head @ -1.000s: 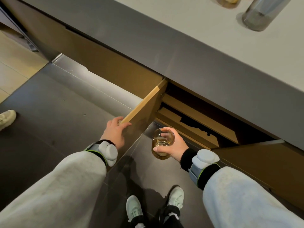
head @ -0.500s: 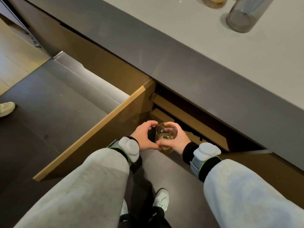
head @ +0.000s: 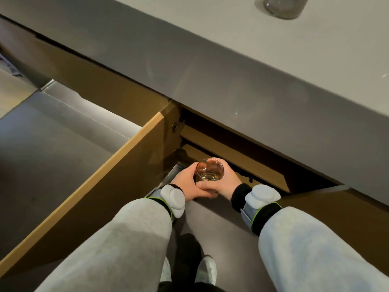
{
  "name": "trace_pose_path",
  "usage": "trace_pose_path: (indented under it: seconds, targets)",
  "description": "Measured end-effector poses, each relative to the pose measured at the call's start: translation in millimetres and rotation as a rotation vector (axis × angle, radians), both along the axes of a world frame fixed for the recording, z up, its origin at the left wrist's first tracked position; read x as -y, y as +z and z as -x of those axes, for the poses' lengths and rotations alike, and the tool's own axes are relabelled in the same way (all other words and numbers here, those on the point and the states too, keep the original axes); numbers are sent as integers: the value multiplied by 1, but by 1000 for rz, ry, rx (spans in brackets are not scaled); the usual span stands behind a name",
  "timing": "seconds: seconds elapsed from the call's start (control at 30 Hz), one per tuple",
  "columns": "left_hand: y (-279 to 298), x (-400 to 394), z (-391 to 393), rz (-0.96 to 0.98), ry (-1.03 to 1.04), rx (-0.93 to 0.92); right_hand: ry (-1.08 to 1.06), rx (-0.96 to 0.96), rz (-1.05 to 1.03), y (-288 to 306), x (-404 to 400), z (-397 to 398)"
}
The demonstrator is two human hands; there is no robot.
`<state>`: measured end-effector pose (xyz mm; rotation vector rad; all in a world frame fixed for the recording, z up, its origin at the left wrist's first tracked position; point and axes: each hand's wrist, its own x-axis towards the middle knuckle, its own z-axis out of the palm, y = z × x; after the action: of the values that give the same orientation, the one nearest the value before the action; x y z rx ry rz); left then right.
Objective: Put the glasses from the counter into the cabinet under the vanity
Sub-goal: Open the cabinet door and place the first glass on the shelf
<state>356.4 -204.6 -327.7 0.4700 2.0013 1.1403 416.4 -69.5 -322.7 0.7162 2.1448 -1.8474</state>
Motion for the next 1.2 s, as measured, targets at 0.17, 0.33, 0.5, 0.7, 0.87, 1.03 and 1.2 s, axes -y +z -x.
trace_pose_path:
  seconds: [0.17, 0.33, 0.5, 0.7, 0.87, 1.03, 1.2]
  targets:
    - [-38, -15, 24, -30, 54, -69, -72, -55, 57, -31, -13, 23]
    - [-71, -27, 55, -41, 77, -132, -47, -71, 70, -58, -25, 52]
    - [-98, -40, 91, -38, 64, -180, -42, -128, 21, -80, -36, 82]
    - [-127, -65, 130, -117, 93, -188, -23, -213, -3, -108, -56, 122]
    - [-155, -77, 147, -176, 161, -248, -110, -238, 11, -132, -62, 135]
    - [-172, -79, 153, -196, 158, -269, -123, -240, 21, -152, -66, 140]
    - [-183, -78, 154, -228, 170, -285, -114, -279, 37, -165, -65, 143]
